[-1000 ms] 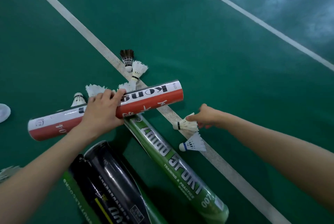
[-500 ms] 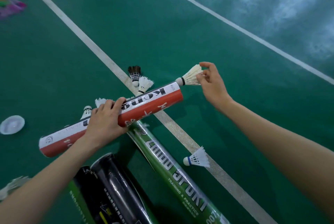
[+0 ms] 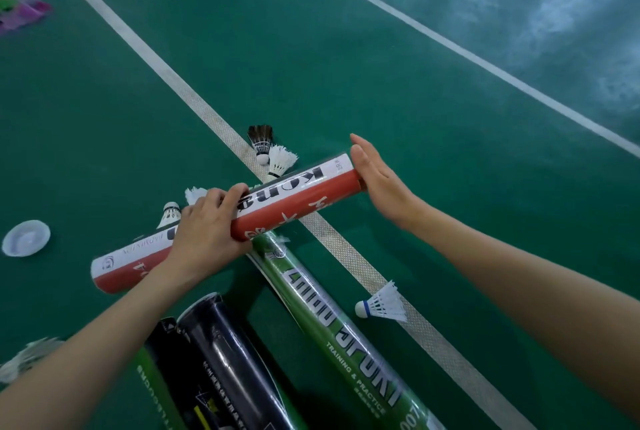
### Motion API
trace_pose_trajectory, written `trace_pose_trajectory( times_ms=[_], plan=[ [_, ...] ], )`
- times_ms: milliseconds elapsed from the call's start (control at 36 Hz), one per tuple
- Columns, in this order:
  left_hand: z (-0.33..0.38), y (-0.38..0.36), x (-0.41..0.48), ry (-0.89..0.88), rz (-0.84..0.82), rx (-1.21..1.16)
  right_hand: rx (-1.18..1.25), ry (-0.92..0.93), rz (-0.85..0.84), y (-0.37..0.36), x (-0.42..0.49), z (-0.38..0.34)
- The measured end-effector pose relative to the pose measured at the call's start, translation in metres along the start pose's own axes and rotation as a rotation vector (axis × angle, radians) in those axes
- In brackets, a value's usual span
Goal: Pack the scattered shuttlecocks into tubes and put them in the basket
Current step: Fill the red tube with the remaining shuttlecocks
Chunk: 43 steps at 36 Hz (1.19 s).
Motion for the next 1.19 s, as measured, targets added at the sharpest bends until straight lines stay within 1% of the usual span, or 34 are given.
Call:
trace_pose_trajectory(
  times_ms=[56, 111, 139, 167, 194, 222, 278, 333, 361, 417, 472, 528, 583, 667, 722, 778, 833, 917, 972, 1056, 1194],
  plan=[
    [0.003, 0.0, 0.0, -0.008, -0.027, 0.035, 0.089, -0.063, 0.046, 0.004, 0.001, 0.008],
    [0.006, -0.001, 0.001, -0.001, -0.065, 0.07, 0.176, -0.092, 0.157, 0.01, -0.003, 0.016],
    [0.008, -0.002, 0.001, -0.002, -0.075, 0.094, 0.181, -0.117, 0.223, 0.014, -0.005, 0.024],
    [0.009, -0.002, 0.001, -0.006, -0.082, 0.118, 0.121, -0.175, 0.275, 0.019, -0.008, 0.034],
    [0.01, -0.003, 0.001, -0.014, -0.088, 0.14, 0.009, -0.258, 0.297, 0.024, -0.011, 0.046],
    [0.012, -0.004, 0.0, -0.025, -0.096, 0.164, -0.147, -0.36, 0.278, 0.028, -0.016, 0.059],
    [0.014, -0.006, -0.002, -0.053, -0.115, 0.206, -0.456, -0.572, 0.113, 0.031, -0.031, 0.08],
    [0.019, -0.009, -0.004, -0.077, -0.132, 0.231, -0.619, -0.722, -0.066, 0.029, -0.051, 0.091],
    [0.021, -0.01, -0.005, -0.088, -0.137, 0.235, -0.648, -0.764, -0.127, 0.028, -0.059, 0.095],
    [0.023, -0.011, -0.007, -0.102, -0.138, 0.231, -0.631, -0.839, -0.209, 0.026, -0.072, 0.099],
    [0.025, -0.012, -0.008, -0.101, -0.14, 0.228, -0.539, -0.896, -0.257, 0.022, -0.081, 0.102],
    [0.026, -0.012, -0.008, -0.093, -0.144, 0.213, -0.413, -0.91, -0.248, 0.016, -0.085, 0.105],
    [0.026, -0.011, -0.009, -0.091, -0.142, 0.204, -0.324, -0.888, -0.181, 0.012, -0.085, 0.11],
    [0.025, -0.009, -0.01, -0.088, -0.132, 0.187, -0.278, -0.843, -0.11, 0.008, -0.082, 0.116],
    [0.021, -0.008, -0.011, -0.078, -0.129, 0.171, -0.299, -0.822, -0.079, 0.008, -0.077, 0.113],
    [0.018, -0.007, -0.012, -0.061, -0.13, 0.161, -0.394, -0.753, 0.0, 0.014, -0.065, 0.102],
    [0.012, -0.005, -0.012, -0.033, -0.132, 0.154, -0.454, -0.589, 0.149, 0.027, -0.046, 0.083],
    [0.003, -0.003, -0.012, 0.014, -0.134, 0.134, -0.331, -0.292, 0.372, 0.047, -0.019, 0.047],
    [-0.003, 0.0, -0.011, 0.039, -0.125, 0.11, -0.253, -0.151, 0.44, 0.054, -0.006, 0.026],
    [-0.01, 0.004, -0.01, 0.07, -0.104, 0.068, -0.256, -0.01, 0.424, 0.049, 0.01, 0.004],
    [-0.019, 0.011, -0.009, 0.113, -0.062, -0.001, -0.232, 0.043, 0.275, 0.02, 0.027, -0.008]
  ],
)
Point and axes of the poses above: each hand's wrist, its own x-axis towards the middle knuckle, its own y-axis out of the back of the hand, z = x × y, the point moved 3 cm from there along x, towards the middle knuckle, and after that the axes turned 1 degree about y, right-handed, at the moved point
